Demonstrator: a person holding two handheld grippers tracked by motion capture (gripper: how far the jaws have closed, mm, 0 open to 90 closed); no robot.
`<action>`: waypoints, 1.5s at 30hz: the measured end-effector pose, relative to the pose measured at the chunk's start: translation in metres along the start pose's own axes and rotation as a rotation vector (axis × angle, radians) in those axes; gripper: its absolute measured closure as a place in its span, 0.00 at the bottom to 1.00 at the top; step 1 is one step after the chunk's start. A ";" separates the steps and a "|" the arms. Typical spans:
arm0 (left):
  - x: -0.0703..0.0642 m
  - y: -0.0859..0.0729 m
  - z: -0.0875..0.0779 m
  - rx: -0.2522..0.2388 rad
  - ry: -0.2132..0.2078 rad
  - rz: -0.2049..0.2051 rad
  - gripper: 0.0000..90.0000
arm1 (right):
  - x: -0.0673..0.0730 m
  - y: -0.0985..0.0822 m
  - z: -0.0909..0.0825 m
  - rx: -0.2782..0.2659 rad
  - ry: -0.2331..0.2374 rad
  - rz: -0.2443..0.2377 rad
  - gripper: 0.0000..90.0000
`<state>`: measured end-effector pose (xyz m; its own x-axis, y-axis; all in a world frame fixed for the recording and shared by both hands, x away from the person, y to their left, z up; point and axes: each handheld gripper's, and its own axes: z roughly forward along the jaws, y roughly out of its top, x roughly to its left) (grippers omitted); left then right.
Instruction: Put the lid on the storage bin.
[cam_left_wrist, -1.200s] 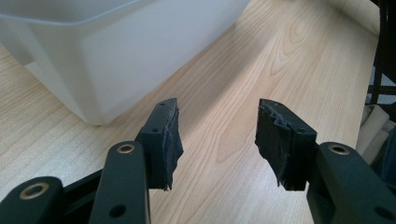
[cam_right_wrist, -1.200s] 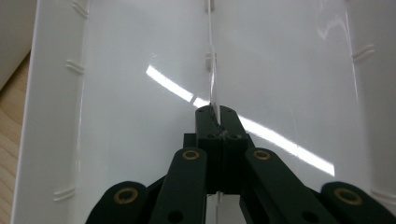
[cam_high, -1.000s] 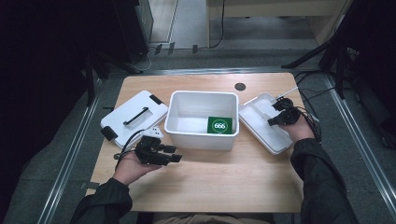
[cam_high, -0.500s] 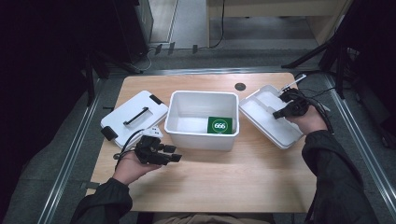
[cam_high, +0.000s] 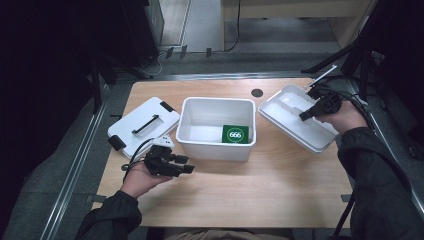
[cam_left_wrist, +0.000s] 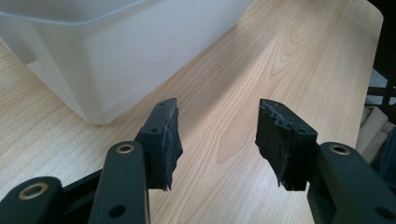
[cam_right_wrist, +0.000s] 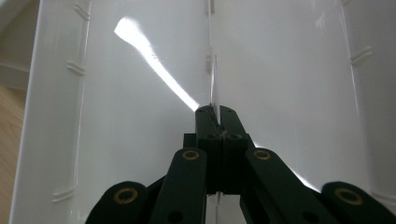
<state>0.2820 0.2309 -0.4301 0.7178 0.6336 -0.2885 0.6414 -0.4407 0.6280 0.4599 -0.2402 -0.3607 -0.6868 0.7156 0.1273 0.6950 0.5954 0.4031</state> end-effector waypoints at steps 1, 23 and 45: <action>0.000 0.000 0.000 0.000 -0.001 0.000 0.54 | 0.000 0.002 -0.004 0.002 -0.001 -0.009 1.00; 0.001 -0.002 -0.003 -0.003 0.003 0.001 0.54 | 0.052 0.068 -0.027 -0.003 0.079 -0.221 1.00; 0.001 -0.011 -0.013 -0.020 0.019 -0.022 0.54 | 0.122 0.128 0.022 0.033 0.189 -0.441 1.00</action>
<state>0.2719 0.2449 -0.4275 0.6981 0.6550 -0.2891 0.6516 -0.4138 0.6358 0.4693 -0.0686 -0.3137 -0.9423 0.3145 0.1146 0.3326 0.8410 0.4268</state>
